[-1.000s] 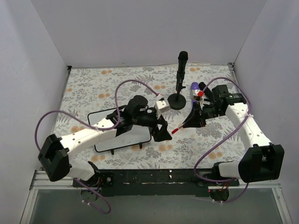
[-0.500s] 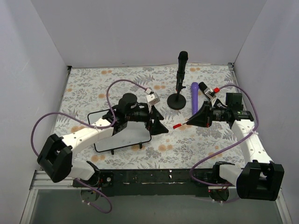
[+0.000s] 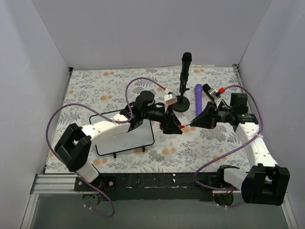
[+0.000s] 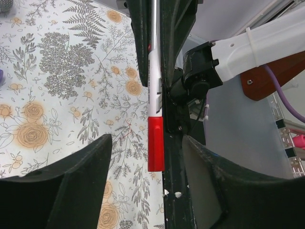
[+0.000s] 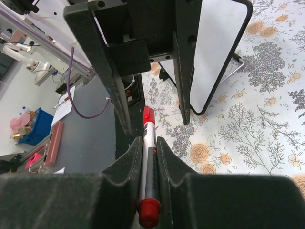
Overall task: Write a sentence on the whiteboard
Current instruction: Open the whiteboard marker at the center of the board.
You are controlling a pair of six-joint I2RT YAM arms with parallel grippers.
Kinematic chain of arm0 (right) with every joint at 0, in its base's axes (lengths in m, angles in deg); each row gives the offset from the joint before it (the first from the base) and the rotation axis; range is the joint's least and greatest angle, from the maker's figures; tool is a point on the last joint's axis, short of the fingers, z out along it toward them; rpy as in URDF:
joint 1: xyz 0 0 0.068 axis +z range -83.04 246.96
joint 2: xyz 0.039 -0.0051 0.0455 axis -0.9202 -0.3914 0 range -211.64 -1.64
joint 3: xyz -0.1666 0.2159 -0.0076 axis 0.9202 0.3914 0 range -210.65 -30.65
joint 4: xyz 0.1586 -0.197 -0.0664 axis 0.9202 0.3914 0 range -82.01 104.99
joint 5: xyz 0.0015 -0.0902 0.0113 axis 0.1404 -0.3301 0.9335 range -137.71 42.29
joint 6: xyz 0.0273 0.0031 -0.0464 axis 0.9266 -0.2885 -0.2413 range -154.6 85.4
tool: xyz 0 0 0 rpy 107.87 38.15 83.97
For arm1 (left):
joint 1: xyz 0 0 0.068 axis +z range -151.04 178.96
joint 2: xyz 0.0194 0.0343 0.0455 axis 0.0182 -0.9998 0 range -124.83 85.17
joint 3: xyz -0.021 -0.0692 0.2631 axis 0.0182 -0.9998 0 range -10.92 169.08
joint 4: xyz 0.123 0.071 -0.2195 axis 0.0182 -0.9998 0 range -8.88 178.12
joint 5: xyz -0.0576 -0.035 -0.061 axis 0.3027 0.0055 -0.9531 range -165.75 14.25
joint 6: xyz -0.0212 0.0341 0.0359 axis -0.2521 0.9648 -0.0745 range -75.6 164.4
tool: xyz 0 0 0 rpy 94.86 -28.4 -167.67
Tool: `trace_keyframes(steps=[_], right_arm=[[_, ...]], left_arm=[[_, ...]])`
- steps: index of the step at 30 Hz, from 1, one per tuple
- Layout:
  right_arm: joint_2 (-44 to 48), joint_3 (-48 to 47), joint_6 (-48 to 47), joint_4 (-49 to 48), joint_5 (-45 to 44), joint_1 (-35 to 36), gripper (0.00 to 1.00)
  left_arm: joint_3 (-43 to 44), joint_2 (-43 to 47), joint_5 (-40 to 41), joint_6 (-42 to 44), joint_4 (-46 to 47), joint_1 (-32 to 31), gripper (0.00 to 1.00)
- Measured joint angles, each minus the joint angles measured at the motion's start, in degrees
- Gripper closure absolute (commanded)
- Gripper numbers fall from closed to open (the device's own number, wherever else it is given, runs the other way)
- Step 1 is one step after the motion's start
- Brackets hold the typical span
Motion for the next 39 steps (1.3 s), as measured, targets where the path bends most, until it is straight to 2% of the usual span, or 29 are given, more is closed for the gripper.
trace_keyframes(steps=[3,4,5,8,9,11,12,14,16,18,21,25,26,27,29,30,32,33,36,39], right_arm=[[0.0,0.0,0.1,-0.4,0.3,0.0,0.99],[0.0,0.0,0.1,-0.5,0.3,0.0,0.99],[0.0,0.0,0.2,-0.7,0.4,0.0,0.99],[0.0,0.2,0.1,-1.2,-0.3,0.0,0.99],[0.0,0.3,0.0,-1.4,-0.6,0.0,0.99],[0.0,0.7,0.1,-1.4,-0.6,-0.3,0.99],[0.0,0.8,0.0,-1.4,-0.7,-0.3,0.99],[0.0,0.9,-0.2,-1.4,-0.9,-0.3,0.99],[0.1,0.9,-0.4,-1.2,-0.9,-0.2,0.99],[0.2,1.0,-0.5,-1.0,-0.9,-0.1,0.99],[0.2,1.0,-0.6,-1.0,-0.9,0.2,0.99],[0.2,1.0,-0.8,-0.9,-0.9,0.3,0.99],[0.2,1.0,-0.9,-0.8,-0.9,0.4,0.99],[0.2,1.0,-1.0,-0.8,-0.9,0.4,0.99],[0.2,1.0,-1.3,-0.5,-0.9,0.5,0.99],[0.2,1.0,-1.6,-0.4,-0.9,0.5,0.91],[0.2,1.0,-2.1,-0.1,-1.0,0.5,0.63],[0.2,0.9,-2.7,0.8,-1.2,0.6,0.45],[-0.6,-1.0,-8.6,7.3,-3.5,0.8,0.31],[-4.3,-7.4,-18.1,16.1,-6.4,1.7,0.27]], left_arm=[[0.4,-1.2,-0.3,-0.4,0.3,0.0,0.52],[0.4,-1.6,-0.5,-0.5,0.3,0.0,0.59],[0.4,-1.9,-0.7,-0.7,0.3,0.0,0.72],[0.7,-2.7,-1.7,-1.0,0.5,0.0,0.86],[0.8,-2.9,-2.0,-1.2,0.5,0.0,0.93],[0.8,-3.0,-2.3,-1.4,0.7,-0.2,0.94],[0.8,-3.1,-2.5,-1.3,0.8,-0.2,0.89],[0.8,-3.3,-2.8,-1.5,1.1,-0.2,0.69],[0.8,-3.3,-2.8,-1.7,1.5,-0.2,0.59],[0.8,-3.3,-2.8,-2.0,2.5,-0.2,0.58],[0.7,-3.3,-2.7,-2.7,3.8,-0.2,0.60],[0.7,-3.3,-2.9,-3.8,5.1,-0.2,0.78],[0.7,-3.3,-3.0,-4.0,5.4,-0.2,0.96],[0.7,-3.3,-3.1,-4.1,5.6,-0.2,1.00],[0.7,-3.3,-3.5,-4.4,5.7,-0.2,1.00],[0.7,-3.4,-3.5,-4.5,5.7,-0.2,1.00],[0.7,-3.4,-3.6,-4.3,5.4,-0.2,1.00],[0.7,-3.4,-3.6,-3.5,4.9,-0.2,1.00],[1.2,-3.4,-3.6,0.4,0.1,-0.2,1.00],[2.5,-3.4,-3.3,5.1,-7.3,-0.2,1.00]])
